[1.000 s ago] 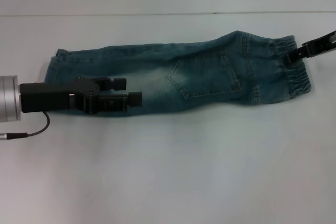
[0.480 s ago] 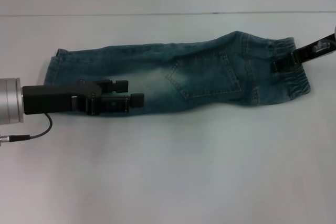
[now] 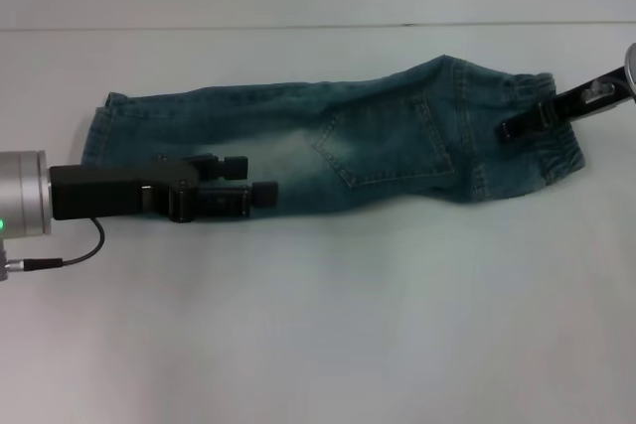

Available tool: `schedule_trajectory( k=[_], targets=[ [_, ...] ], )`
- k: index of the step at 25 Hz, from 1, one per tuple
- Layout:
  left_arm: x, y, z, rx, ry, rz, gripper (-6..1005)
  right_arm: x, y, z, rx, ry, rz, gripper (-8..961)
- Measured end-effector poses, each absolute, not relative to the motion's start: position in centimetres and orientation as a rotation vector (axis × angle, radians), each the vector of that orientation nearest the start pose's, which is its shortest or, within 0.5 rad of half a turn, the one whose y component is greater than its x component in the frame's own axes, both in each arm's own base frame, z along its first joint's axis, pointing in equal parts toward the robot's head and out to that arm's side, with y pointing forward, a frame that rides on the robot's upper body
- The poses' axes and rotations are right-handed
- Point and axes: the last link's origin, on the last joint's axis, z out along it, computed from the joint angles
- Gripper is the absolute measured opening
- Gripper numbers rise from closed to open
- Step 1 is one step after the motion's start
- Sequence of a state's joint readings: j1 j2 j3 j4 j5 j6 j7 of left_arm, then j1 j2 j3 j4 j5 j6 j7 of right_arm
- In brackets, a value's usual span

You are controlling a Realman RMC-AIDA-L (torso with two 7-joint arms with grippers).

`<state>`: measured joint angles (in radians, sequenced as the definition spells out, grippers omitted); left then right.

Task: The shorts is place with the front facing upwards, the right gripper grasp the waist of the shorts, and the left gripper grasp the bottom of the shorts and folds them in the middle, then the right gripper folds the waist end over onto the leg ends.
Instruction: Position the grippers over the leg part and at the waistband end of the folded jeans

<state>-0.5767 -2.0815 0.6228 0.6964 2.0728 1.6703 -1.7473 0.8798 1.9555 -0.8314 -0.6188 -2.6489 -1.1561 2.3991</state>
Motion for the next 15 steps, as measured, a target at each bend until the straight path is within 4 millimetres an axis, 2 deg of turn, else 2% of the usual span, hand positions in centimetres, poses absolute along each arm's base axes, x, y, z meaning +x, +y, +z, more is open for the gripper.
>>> schedule_trajectory(
  k=[6,15],
  targets=[
    [-24.5,33.1,0.3,-2.757,-1.06,-0.761,888,24.5,44.1,3.9,-2.295,1.307,-0.081,838],
    [-24.7,32.9,0.2,-2.754,-1.069,-0.754,887,24.4,44.7,4.7,-2.261,1.28,-0.049,838]
  ],
)
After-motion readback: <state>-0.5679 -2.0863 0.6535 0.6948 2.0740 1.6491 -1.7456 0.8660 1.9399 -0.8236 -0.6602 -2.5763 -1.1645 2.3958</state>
